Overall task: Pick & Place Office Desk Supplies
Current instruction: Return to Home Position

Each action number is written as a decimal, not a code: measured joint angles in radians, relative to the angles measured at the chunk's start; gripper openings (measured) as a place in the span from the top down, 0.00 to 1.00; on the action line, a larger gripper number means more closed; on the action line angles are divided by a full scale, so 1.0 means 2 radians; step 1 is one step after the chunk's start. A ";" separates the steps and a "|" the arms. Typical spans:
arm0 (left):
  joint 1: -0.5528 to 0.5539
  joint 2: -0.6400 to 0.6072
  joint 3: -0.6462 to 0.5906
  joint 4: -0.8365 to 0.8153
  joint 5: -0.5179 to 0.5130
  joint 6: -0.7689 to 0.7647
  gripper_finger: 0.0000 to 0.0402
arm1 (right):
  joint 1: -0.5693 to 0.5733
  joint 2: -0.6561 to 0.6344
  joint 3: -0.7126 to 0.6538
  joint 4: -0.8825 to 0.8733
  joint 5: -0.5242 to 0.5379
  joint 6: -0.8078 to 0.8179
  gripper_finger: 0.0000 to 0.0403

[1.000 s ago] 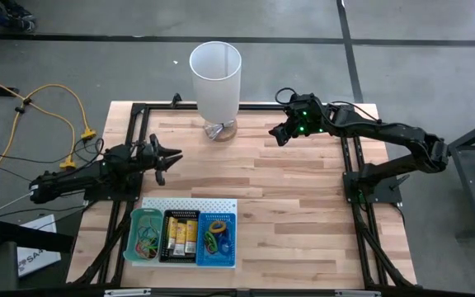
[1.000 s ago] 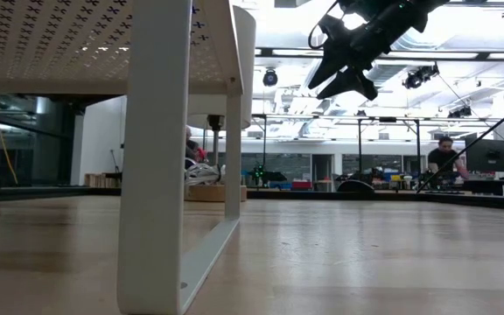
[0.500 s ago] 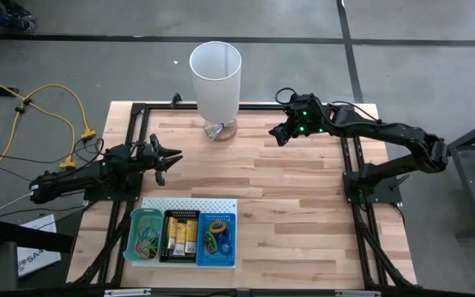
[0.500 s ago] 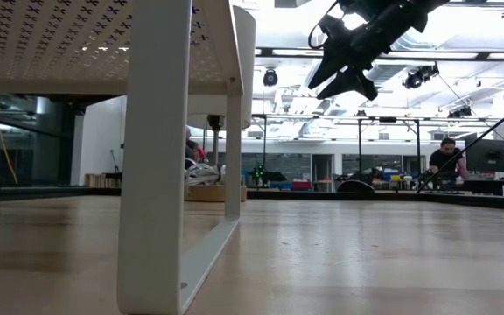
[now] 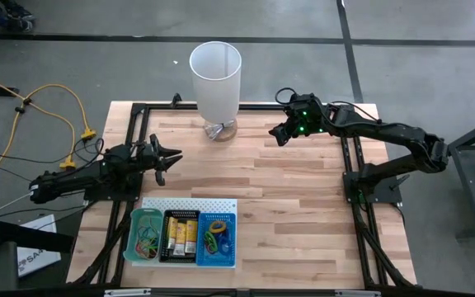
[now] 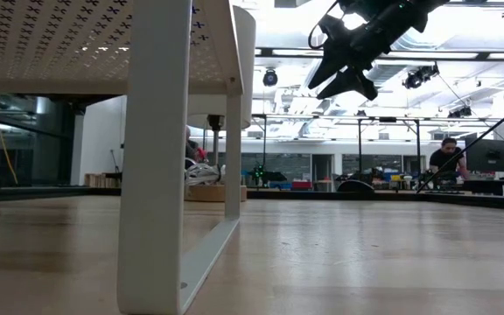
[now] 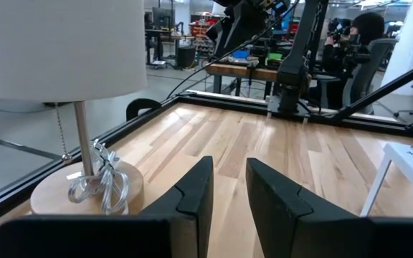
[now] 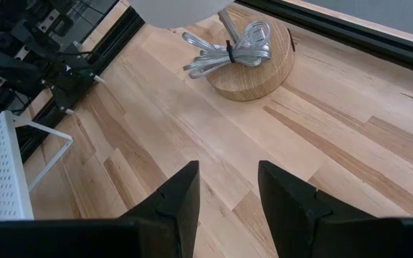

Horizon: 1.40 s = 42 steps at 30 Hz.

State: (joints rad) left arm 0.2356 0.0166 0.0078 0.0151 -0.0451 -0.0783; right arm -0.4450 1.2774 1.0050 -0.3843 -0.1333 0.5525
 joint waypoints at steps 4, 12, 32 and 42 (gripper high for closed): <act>0.000 0.000 0.000 0.000 -0.001 0.000 0.80 | 0.000 0.000 0.000 0.000 0.000 0.000 0.68; 0.000 0.000 0.000 0.000 -0.001 0.001 0.80 | 0.000 0.000 0.000 0.000 0.000 0.000 0.68; 0.000 0.000 0.000 0.000 0.000 0.000 0.80 | -0.030 -0.012 -0.007 0.075 -0.165 -0.081 0.68; 0.000 0.000 0.000 0.000 0.001 0.000 0.80 | -0.037 -0.195 -0.129 0.034 -0.041 -0.072 0.68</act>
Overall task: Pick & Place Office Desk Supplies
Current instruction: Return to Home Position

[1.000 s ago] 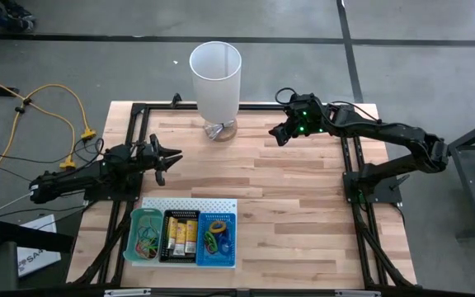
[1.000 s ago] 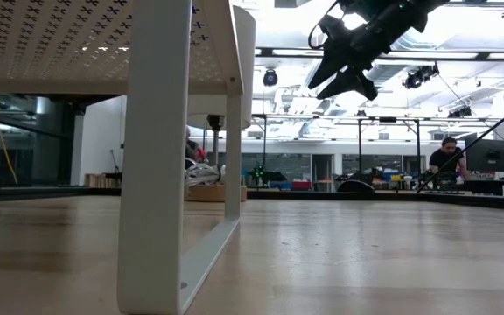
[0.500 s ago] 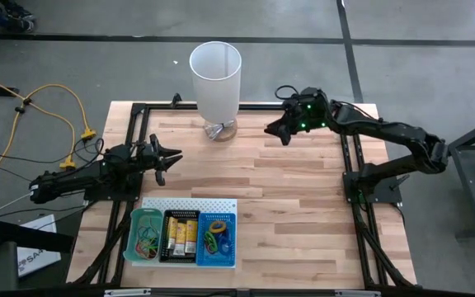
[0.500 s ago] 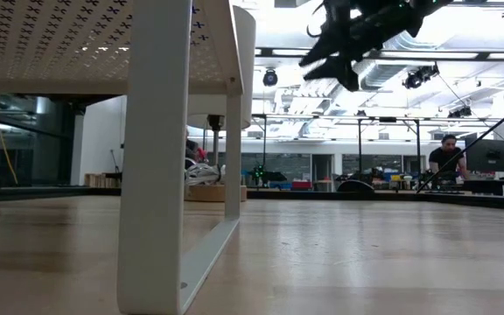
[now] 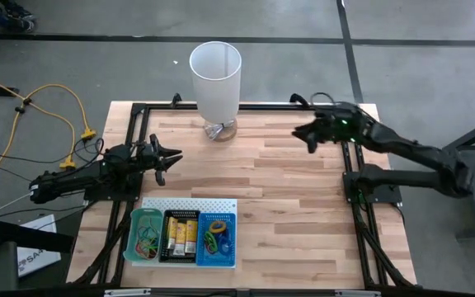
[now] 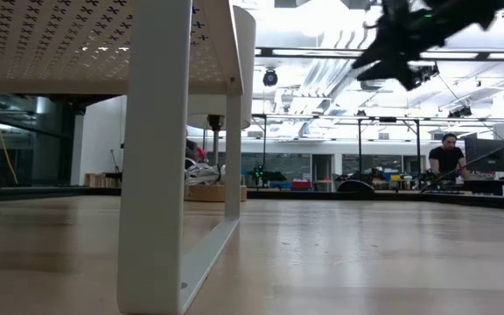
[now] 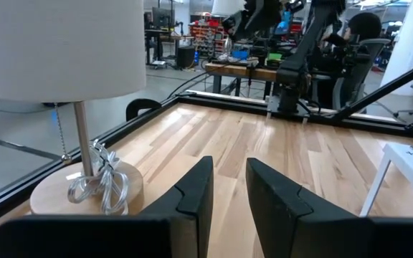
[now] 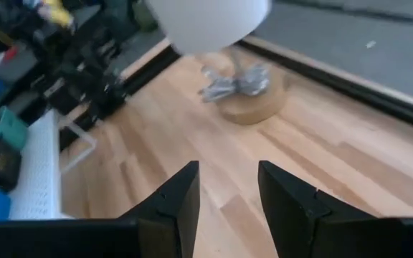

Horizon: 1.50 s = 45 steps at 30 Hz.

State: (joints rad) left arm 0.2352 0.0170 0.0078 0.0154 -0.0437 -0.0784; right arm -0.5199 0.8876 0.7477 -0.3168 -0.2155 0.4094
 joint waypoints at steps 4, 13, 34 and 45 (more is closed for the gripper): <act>0.000 0.000 0.000 0.000 0.000 0.000 0.80 | 0.008 -0.082 -0.052 -0.001 0.037 0.018 0.68; 0.000 0.000 0.000 0.000 0.000 0.000 0.80 | 0.018 -0.212 -0.134 0.000 0.074 0.034 0.68; 0.000 0.000 0.000 0.000 -0.002 0.000 0.80 | 0.018 -0.397 -0.248 -0.013 0.092 0.056 0.68; 0.000 0.000 0.000 0.000 -0.001 0.000 0.80 | 0.018 -0.419 -0.265 -0.018 0.108 0.061 0.68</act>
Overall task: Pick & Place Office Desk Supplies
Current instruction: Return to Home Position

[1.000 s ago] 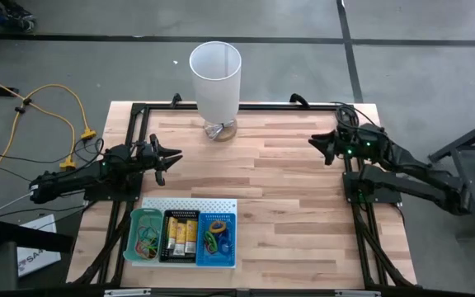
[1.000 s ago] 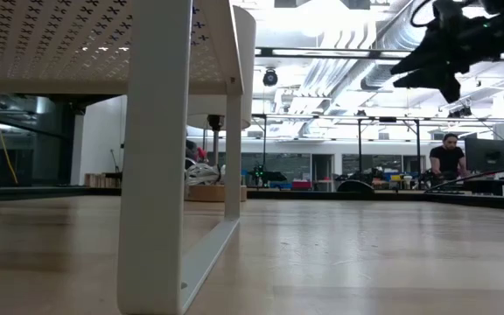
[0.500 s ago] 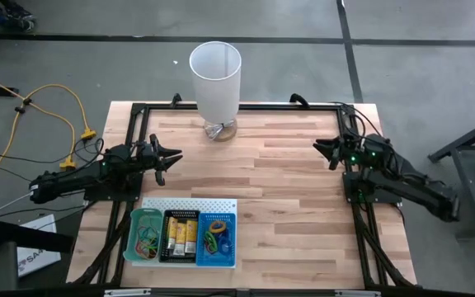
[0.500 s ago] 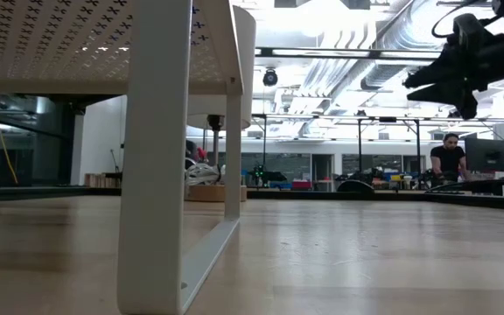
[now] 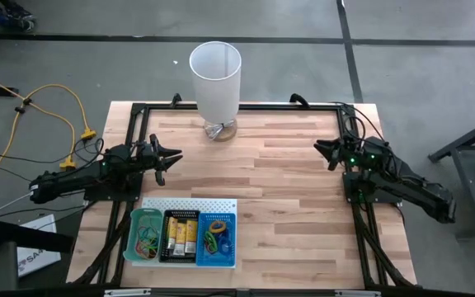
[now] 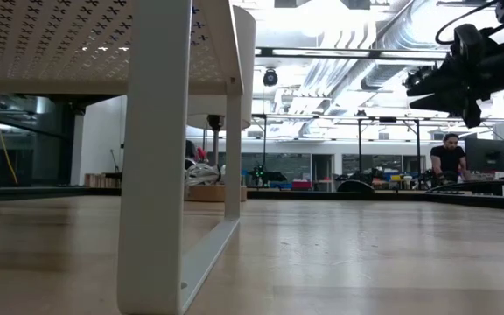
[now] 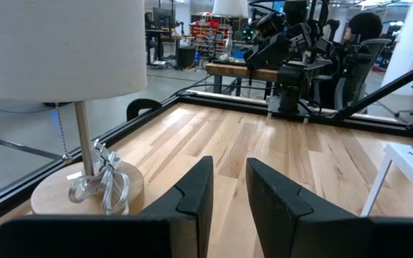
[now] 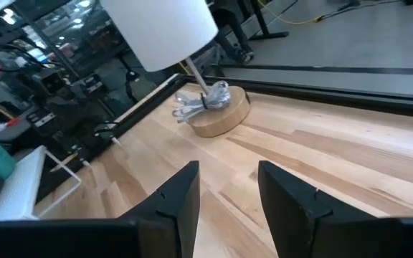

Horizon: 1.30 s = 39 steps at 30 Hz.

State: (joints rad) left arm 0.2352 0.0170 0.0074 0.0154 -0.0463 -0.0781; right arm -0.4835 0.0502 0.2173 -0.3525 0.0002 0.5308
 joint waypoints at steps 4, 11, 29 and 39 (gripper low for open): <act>0.000 0.000 0.000 0.000 0.000 0.000 0.80 | 0.000 0.000 0.000 -0.010 0.020 -0.001 0.68; 0.000 0.000 0.000 0.000 0.000 0.000 0.80 | 0.017 0.000 -0.003 0.011 0.052 -0.008 0.68; 0.000 0.000 0.000 0.000 0.002 0.000 0.80 | 0.040 -0.015 -0.083 0.163 0.006 -0.043 0.68; 0.000 0.000 0.000 0.000 0.001 0.000 0.80 | 0.040 -0.016 -0.087 0.166 0.010 -0.040 0.68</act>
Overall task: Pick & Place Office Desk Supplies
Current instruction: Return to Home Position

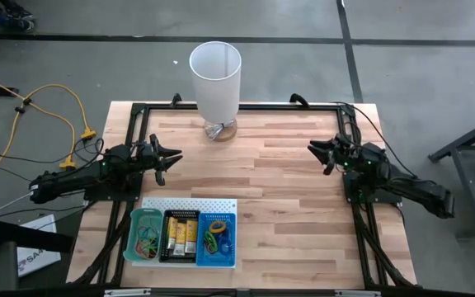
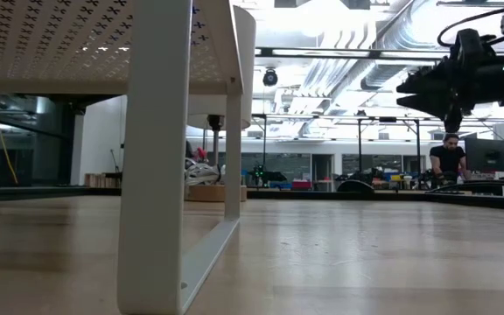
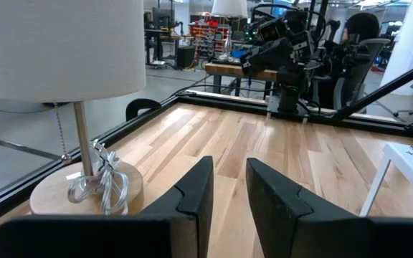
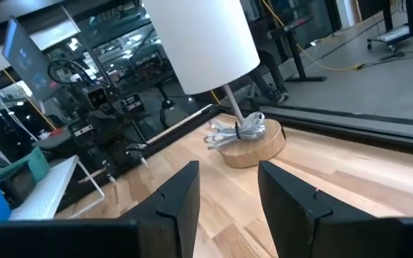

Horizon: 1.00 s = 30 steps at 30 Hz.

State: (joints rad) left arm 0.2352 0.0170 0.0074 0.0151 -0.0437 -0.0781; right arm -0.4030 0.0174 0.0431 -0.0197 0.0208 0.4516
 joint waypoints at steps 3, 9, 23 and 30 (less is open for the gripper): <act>0.000 0.000 0.000 0.000 0.000 0.000 0.80 | 0.000 0.000 -0.017 0.024 0.000 0.010 0.68; 0.000 0.000 0.000 0.000 -0.002 0.000 0.80 | 0.000 0.000 -0.017 0.023 0.002 0.010 0.68; 0.000 0.000 0.000 0.000 -0.002 0.000 0.80 | 0.003 0.001 -0.018 0.018 -0.026 -0.006 0.68; 0.000 0.000 0.000 0.000 -0.002 0.000 0.80 | 0.015 0.001 -0.018 0.020 -0.036 -0.001 0.68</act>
State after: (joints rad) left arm 0.2352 0.0169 0.0074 0.0151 -0.0471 -0.0780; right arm -0.3733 0.0185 0.0074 0.0196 -0.0505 0.4488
